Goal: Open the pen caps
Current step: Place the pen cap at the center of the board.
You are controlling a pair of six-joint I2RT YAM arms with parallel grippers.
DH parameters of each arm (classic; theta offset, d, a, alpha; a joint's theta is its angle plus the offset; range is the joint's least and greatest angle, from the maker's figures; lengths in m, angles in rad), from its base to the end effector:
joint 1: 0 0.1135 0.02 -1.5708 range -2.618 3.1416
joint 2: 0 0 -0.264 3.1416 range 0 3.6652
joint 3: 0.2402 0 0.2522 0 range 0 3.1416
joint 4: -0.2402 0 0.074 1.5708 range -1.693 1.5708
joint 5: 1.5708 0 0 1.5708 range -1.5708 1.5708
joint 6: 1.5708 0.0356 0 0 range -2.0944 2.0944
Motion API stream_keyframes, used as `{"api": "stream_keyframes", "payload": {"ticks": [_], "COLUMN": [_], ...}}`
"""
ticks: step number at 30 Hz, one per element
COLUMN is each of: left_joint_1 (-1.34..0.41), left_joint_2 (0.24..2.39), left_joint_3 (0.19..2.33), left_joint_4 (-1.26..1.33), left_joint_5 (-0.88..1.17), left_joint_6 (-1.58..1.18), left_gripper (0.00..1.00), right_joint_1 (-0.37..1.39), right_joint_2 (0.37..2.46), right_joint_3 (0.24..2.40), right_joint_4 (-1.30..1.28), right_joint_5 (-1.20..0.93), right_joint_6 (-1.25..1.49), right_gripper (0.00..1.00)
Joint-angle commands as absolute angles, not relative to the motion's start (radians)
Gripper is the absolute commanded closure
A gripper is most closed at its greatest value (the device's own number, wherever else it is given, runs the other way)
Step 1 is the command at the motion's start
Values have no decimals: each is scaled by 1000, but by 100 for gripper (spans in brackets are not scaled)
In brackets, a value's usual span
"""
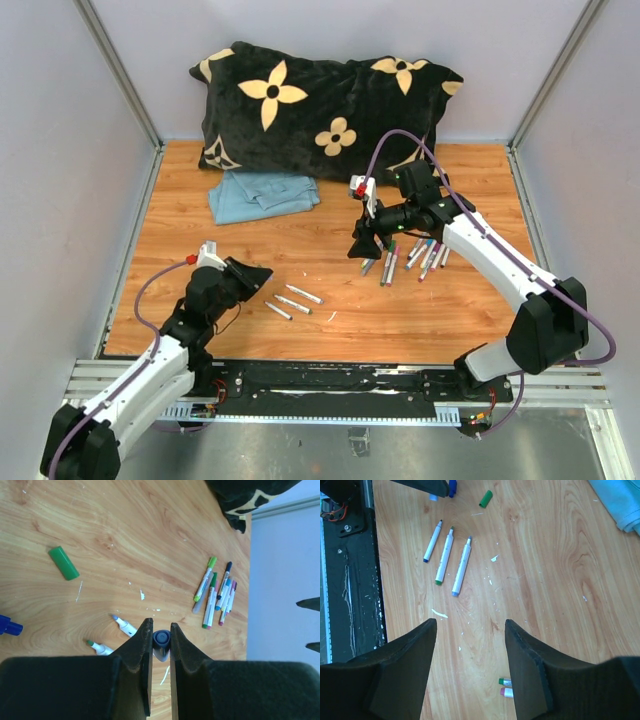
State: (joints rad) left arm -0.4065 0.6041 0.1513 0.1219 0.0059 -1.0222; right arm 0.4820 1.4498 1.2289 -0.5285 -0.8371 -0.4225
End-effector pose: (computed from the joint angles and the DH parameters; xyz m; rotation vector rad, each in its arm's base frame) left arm 0.1404 -0.0606 0.1746 -0.6092 1.9301 -0.9510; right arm 0.2641 0.1680 0.3138 -1.3240 1.7651 0.9912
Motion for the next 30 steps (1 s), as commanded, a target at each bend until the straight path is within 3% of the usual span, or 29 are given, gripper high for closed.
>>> {"api": "stream_keyframes", "payload": {"ticks": [1, 30], "left_joint_1": [-444, -537], "left_joint_2": [664, 1185], "left_joint_3": [191, 472], "left_joint_4": [200, 106], "left_joint_5": [-78, -320], "left_joint_6": [-1037, -1119], "left_gripper": [100, 100], "right_joint_1": [466, 451], "right_joint_2": [1419, 1430], "right_joint_3": [1217, 1210], "right_joint_4": [-515, -513], "right_joint_5": [-903, -918], "right_joint_6": [-409, -407], "right_gripper": [42, 41]}}
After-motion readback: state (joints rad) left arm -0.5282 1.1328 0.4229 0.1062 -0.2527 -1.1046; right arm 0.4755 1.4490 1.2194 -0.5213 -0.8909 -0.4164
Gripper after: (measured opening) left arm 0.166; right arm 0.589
